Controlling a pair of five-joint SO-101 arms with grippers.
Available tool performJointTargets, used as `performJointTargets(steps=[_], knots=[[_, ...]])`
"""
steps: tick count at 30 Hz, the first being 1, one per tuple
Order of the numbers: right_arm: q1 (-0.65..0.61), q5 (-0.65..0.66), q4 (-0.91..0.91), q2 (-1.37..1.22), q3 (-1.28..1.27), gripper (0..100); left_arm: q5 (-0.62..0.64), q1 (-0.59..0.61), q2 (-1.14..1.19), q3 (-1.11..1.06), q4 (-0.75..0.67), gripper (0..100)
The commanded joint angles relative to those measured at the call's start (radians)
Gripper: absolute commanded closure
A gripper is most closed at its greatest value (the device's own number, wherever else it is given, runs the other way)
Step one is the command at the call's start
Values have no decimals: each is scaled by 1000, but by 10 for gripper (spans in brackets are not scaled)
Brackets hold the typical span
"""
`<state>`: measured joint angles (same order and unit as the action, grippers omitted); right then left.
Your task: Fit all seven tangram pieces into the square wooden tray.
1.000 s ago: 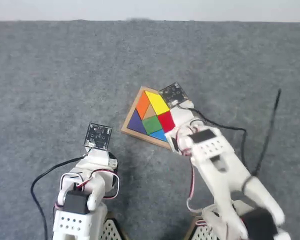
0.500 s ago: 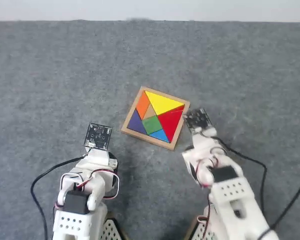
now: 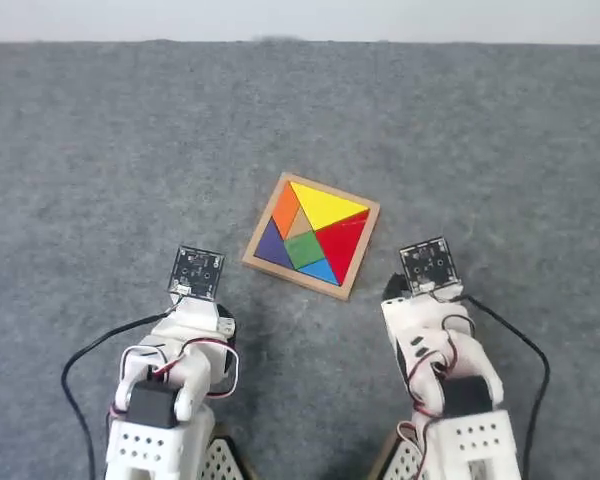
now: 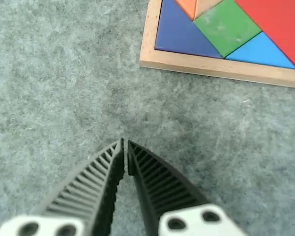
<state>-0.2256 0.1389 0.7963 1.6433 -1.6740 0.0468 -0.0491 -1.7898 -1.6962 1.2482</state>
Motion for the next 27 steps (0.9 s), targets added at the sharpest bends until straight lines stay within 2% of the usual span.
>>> performJointTargets(steps=[1, 4, 11, 27], knots=[[15, -2, 159, 131, -11, 990, 12, -2, -12, 13, 6, 988], [79, -2, 196, 182, -9, 990, 12, -2, -12, 13, 6, 988], [337, -3, 193, 150, -11, 990, 12, -2, -12, 13, 6, 988], [348, -3, 213, 160, -9, 990, 12, -2, -12, 13, 6, 988]])
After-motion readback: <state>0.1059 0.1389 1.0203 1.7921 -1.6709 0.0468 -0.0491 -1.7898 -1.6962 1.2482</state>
